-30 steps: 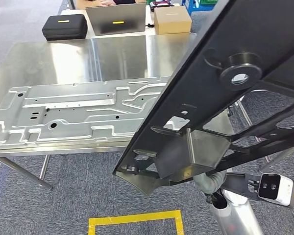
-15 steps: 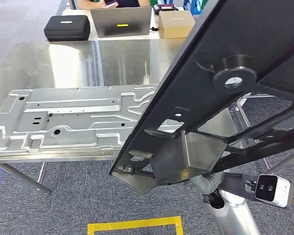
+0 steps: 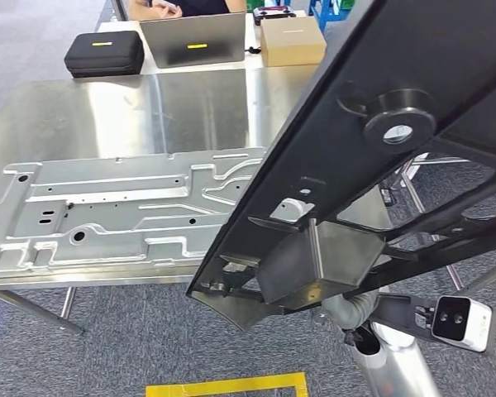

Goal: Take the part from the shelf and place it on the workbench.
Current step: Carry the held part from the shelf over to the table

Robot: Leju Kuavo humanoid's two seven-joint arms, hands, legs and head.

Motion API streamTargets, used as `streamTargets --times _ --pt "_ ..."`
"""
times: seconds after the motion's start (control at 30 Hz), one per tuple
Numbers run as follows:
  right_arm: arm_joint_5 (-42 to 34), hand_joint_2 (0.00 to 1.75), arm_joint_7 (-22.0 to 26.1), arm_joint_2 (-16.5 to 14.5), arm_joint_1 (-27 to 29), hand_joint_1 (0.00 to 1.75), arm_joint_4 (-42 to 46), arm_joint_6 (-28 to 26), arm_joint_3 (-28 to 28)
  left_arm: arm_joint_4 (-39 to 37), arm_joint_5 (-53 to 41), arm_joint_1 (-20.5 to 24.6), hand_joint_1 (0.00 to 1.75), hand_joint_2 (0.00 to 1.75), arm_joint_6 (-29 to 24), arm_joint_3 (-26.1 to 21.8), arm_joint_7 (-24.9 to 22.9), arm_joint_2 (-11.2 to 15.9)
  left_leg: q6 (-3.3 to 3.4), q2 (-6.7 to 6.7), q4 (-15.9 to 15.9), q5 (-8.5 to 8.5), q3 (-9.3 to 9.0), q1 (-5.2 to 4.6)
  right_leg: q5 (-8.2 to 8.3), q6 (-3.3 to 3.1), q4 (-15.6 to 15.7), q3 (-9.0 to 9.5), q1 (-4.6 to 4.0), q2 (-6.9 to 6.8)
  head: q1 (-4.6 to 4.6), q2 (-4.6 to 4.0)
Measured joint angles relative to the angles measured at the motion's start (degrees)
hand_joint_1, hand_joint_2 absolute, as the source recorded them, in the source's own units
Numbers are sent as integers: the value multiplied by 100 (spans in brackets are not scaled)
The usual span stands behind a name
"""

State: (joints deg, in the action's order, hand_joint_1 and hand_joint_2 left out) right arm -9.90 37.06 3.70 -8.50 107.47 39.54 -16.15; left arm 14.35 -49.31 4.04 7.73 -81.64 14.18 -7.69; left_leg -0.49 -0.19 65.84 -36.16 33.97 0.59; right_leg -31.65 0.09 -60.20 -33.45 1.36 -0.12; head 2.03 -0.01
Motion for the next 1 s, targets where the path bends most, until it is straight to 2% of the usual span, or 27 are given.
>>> streamTargets --times 0.07,0.1,0.13,0.17,0.2,0.23,0.27,0.3,0.37,0.43,0.47,0.5,0.57,0.6,0.63,0.67,0.73,0.77,0.8,0.83,0.93,1.0 --pt "-17 175 3 7 24 175 7 8 1 0 0 -11 0 175 5 0 11 -1 -20 0 748 -249 419 7 -33 -36 -1 27 -12 -10 -1 1" --pt "-23 175 5 11 40 175 7 15 1 0 0 -20 0 175 7 0 16 -1 -17 0 960 -257 562 6 -51 -45 -2 47 -20 -8 -1 1" --pt "-28 175 7 15 53 175 7 20 3 -1 0 -28 0 175 8 0 20 -1 -2 0 943 -138 600 3 -72 -48 -2 77 -27 0 -2 1" --pt "-31 175 9 19 59 175 9 24 5 -1 0 -32 0 175 9 0 23 -1 26 0 710 77 534 -3 -97 -46 -1 118 -35 7 -1 1" --pt "-32 175 11 21 62 175 13 28 7 0 0 -35 0 175 9 0 26 -1 68 0 344 332 404 -16 -125 -41 1 161 -38 13 -1 1" --pt "-33 175 13 24 61 175 19 34 10 0 0 -33 0 175 9 0 27 0 113 1 13 525 269 -37 -152 -29 4 198 -47 16 -1 1" --pt "-33 175 15 28 64 175 26 41 14 0 0 -31 0 175 9 0 31 1 154 2 -244 633 162 -62 -172 -10 8 219 -46 19 0 1" --pt "-34 175 16 33 71 175 34 50 18 0 0 -29 0 175 8 0 34 1 188 3 -385 656 104 -85 -184 12 11 221 -43 21 0 1" --pt "-36 175 20 45 85 175 50 72 26 0 0 -22 0 175 9 0 44 2 225 3 -473 594 71 -104 -190 71 27 212 -40 21 1 1" --pt "-41 175 22 58 92 175 63 104 37 1 0 -21 0 175 11 0 55 1 245 9 -564 581 19 -69 -251 129 -22 205 -42 16 -2 0" --pt "-44 175 22 65 92 175 66 118 43 1 0 -20 0 175 12 0 60 0 253 12 -607 584 -16 -48 -341 153 -164 147 -43 16 -3 0" --pt "-48 175 22 73 98 175 68 127 51 0 0 -20 0 175 12 0 63 -1 265 16 -633 582 -48 -32 -479 170 -436 15 -36 16 -5 0" --pt "-53 175 22 91 127 175 66 137 65 0 -1 -16 0 175 14 0 63 -4 286 16 -638 557 -83 -28 -752 200 -1158 -389 -31 16 -5 1" --pt "-54 175 22 101 145 175 63 140 71 0 -1 -16 0 175 15 0 62 -6 288 16 -638 540 -102 -28 -789 215 -1417 -557 -28 16 -4 1" --pt "-54 175 22 108 156 175 60 145 74 1 -2 -18 0 175 15 0 62 -7 283 15 -638 519 -127 -26 -709 229 -1475 -630 -26 15 -4 1" --pt "-52 175 22 112 161 175 58 151 76 1 -2 -21 0 175 14 0 61 -7 269 13 -637 495 -164 -22 -523 240 -1311 -593 -23 14 -4 0" --pt "-47 175 22 116 162 175 54 175 80 1 -17 -28 0 175 8 0 59 -7 218 9 -635 433 -248 -14 -77 245 -594 -300 -20 12 -4 0" --pt "-45 175 22 119 162 175 54 191 83 1 -27 -24 0 175 3 0 57 -7 187 6 -626 404 -273 -19 50 234 -280 -166 -27 14 -4 1" --pt "-43 175 22 121 166 175 54 208 86 1 -38 -18 0 175 -1 0 56 -7 171 4 -614 377 -279 -31 101 210 -93 -91 -29 17 -5 1" --pt "-41 175 22 123 173 175 52 220 91 1 -48 -13 0 175 -6 1 56 -7 181 3 -605 365 -274 -45 84 188 -34 -71 -31 23 -4 1" --pt "-38 175 22 128 184 175 47 239 122 0 -93 -5 0 175 -17 5 54 -10 244 3 -618 366 -285 -63 80 153 -4 -67 -33 38 -4 1" --pt "-37 175 22 131 168 175 22 253 149 -1 -119 3 0 175 -25 13 52 -13 246 2 -642 368 -300 -59 66 132 -5 -64 -41 38 -4 1"
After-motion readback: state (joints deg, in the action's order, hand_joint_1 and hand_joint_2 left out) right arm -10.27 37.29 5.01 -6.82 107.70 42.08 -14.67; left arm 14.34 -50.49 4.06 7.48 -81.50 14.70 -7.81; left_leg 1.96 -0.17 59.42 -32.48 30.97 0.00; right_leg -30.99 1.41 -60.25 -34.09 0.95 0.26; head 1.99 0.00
